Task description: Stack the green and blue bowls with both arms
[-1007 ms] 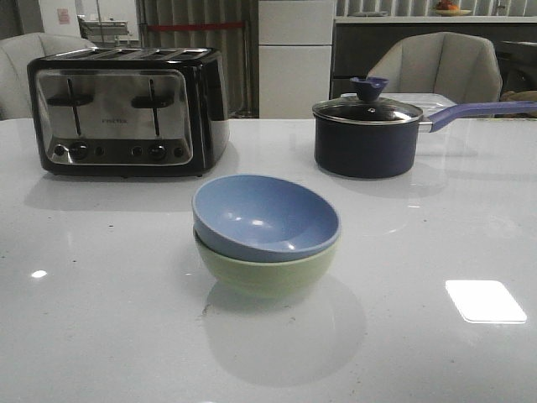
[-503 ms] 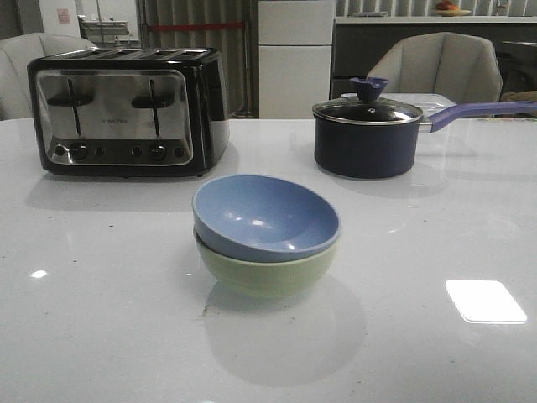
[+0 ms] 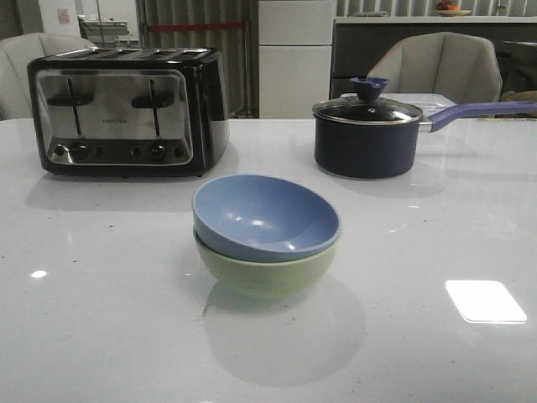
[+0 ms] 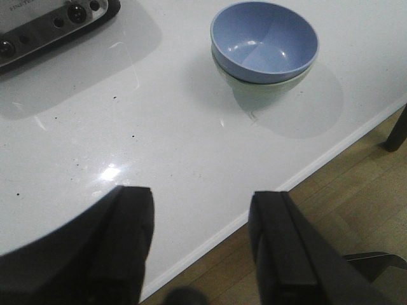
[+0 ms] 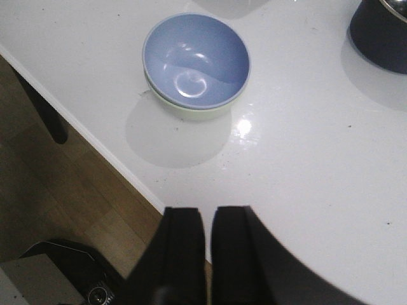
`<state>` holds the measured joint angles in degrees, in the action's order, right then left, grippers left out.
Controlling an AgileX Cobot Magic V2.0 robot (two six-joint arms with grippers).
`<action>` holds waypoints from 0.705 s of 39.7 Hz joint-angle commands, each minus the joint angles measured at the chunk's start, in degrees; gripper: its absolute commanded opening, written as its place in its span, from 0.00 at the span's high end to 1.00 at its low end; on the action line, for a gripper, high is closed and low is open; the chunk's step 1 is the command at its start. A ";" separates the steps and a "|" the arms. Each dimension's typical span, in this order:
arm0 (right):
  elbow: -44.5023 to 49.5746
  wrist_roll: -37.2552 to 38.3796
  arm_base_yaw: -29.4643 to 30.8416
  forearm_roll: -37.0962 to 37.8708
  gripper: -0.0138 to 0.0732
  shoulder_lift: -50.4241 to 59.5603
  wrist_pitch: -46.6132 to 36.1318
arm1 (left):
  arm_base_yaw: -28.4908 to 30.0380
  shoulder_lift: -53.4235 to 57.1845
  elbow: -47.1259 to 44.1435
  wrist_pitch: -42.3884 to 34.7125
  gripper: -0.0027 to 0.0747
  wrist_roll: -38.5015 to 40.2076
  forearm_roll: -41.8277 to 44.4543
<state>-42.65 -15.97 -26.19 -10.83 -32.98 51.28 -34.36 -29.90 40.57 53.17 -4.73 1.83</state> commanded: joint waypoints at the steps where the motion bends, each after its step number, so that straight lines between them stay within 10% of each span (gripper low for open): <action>1: -1.49 0.82 0.18 -0.07 0.76 -0.02 -3.62 | -0.33 -0.29 1.49 -4.46 0.58 0.60 0.00; 10: -1.49 0.88 0.18 -0.07 0.81 -0.02 -3.31 | -0.33 -0.29 1.49 -4.46 0.84 0.60 0.00; 28: -1.49 0.88 0.18 -0.34 0.81 -0.02 -2.51 | -0.33 -0.29 1.49 -4.02 0.84 0.60 -0.43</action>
<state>-42.65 -15.16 -26.19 -10.83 -32.98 52.04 -34.36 -29.90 40.57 53.15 -4.69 1.72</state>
